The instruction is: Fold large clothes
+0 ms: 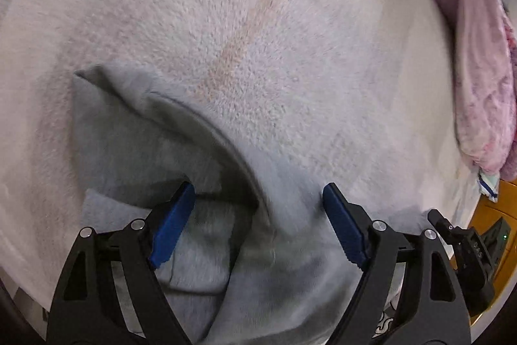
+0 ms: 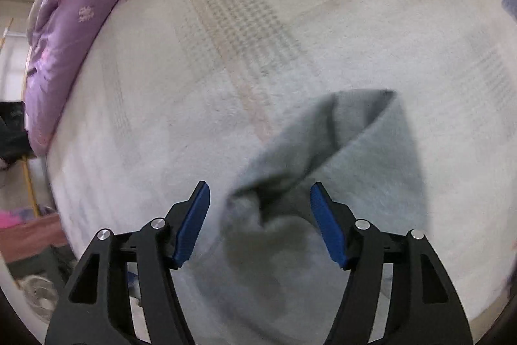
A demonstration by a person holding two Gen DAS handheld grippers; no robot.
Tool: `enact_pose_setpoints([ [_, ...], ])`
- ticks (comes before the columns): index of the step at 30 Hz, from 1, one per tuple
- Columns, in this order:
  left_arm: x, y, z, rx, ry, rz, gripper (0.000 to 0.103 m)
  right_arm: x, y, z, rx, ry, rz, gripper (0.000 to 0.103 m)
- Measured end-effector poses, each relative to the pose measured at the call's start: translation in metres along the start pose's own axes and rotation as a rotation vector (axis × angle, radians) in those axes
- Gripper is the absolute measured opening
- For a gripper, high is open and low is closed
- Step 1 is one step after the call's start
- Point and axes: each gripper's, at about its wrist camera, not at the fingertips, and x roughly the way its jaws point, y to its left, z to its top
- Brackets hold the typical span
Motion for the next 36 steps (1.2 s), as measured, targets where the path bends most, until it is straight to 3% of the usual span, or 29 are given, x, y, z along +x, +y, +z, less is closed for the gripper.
enact_pose_setpoints([
  [1, 0.005, -0.002, 0.002, -0.001, 0.007, 0.010, 0.082, 0.003, -0.001, 0.000, -0.004, 0.000, -0.003, 0.061],
  [2, 0.008, -0.003, 0.004, 0.009, 0.007, 0.021, 0.080, 0.005, -0.002, 0.000, -0.014, -0.008, -0.005, 0.050],
  [3, 0.007, -0.004, 0.005, 0.028, -0.014, 0.031, 0.077, 0.005, -0.004, -0.001, -0.019, -0.015, 0.000, 0.029],
  [4, 0.005, -0.005, 0.005, 0.050, -0.037, 0.054, 0.064, 0.006, -0.006, -0.001, -0.015, -0.015, 0.018, 0.026],
  [5, 0.004, -0.005, 0.004, 0.057, -0.041, 0.065, 0.052, 0.004, -0.010, -0.003, -0.007, -0.021, 0.044, 0.015],
  [6, 0.002, -0.004, 0.003, 0.054, -0.049, 0.047, 0.042, 0.000, -0.012, -0.005, -0.008, -0.027, 0.059, 0.015],
  [7, -0.001, -0.002, 0.003, 0.056, -0.055, 0.001, 0.020, -0.004, -0.014, -0.008, -0.019, -0.038, 0.075, 0.014],
  [9, -0.013, 0.000, -0.002, 0.077, -0.077, -0.013, 0.012, -0.014, -0.014, -0.014, -0.044, -0.062, 0.106, 0.012],
  [15, -0.065, -0.009, -0.017, 0.182, -0.221, -0.064, 0.005, -0.056, -0.005, -0.016, -0.093, -0.156, 0.183, 0.009],
  [19, -0.089, -0.015, -0.010, 0.181, -0.240, -0.109, 0.005, -0.078, 0.012, -0.008, -0.127, -0.213, 0.191, 0.009],
  [23, -0.120, -0.039, -0.025, 0.252, -0.338, -0.148, 0.005, -0.107, 0.018, -0.012, -0.153, -0.295, 0.245, 0.008],
  [25, -0.138, -0.038, -0.036, 0.261, -0.345, -0.177, 0.005, -0.119, 0.016, -0.020, -0.156, -0.301, 0.249, 0.008],
  [31, -0.156, -0.015, -0.099, 0.271, -0.306, -0.213, 0.005, -0.153, -0.023, -0.100, -0.140, -0.256, 0.289, 0.008],
  [36, -0.154, 0.030, -0.175, 0.266, -0.243, -0.168, 0.005, -0.154, -0.060, -0.187, -0.102, -0.135, 0.244, 0.008],
])
